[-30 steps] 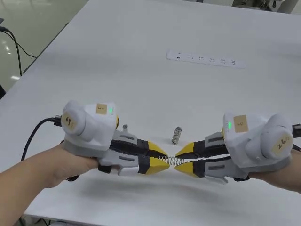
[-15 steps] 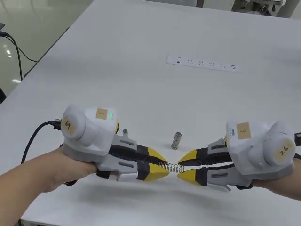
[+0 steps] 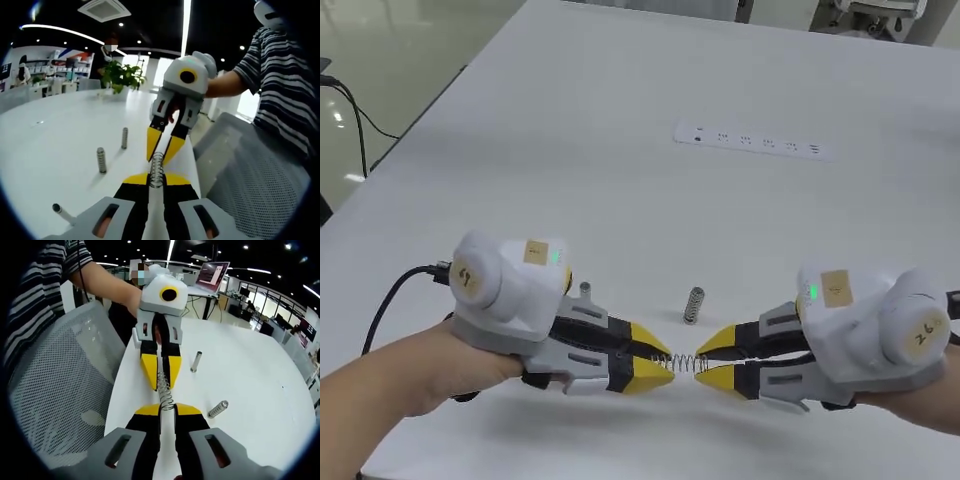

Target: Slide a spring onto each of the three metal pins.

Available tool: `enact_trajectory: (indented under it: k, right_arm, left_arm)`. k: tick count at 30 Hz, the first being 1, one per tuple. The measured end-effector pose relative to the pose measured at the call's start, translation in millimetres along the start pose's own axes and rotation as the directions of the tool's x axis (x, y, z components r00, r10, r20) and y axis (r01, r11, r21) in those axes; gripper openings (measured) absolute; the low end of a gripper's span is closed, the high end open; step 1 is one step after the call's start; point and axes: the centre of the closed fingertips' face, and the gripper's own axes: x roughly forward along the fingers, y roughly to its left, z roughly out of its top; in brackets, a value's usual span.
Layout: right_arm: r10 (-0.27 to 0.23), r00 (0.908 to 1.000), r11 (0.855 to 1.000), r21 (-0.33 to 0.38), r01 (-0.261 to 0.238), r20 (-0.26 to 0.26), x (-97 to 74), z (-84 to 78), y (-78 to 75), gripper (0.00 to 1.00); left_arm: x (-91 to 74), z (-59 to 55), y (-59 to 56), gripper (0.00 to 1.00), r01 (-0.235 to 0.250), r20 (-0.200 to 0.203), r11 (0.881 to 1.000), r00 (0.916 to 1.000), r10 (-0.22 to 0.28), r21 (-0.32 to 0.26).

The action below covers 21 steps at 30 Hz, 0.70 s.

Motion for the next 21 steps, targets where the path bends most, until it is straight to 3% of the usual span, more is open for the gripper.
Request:
enact_trajectory:
  k: [12,21]
  right_arm:
    - [0.016,0.9999,0.995,-0.097,-0.015,0.006,-5.6,30.4,1.2,0.07]
    - [0.025,0.9975,0.997,-0.074,-0.020,0.066,-0.8,47.4,2.5,0.07]
  left_arm:
    - [-0.1,-3.7,2.5,0.02,-0.017,-0.018,0.999,0.9997,0.018,0.028]
    - [3.8,-4.2,1.6,0.02,-0.022,-0.031,0.998,0.9992,0.024,0.051]
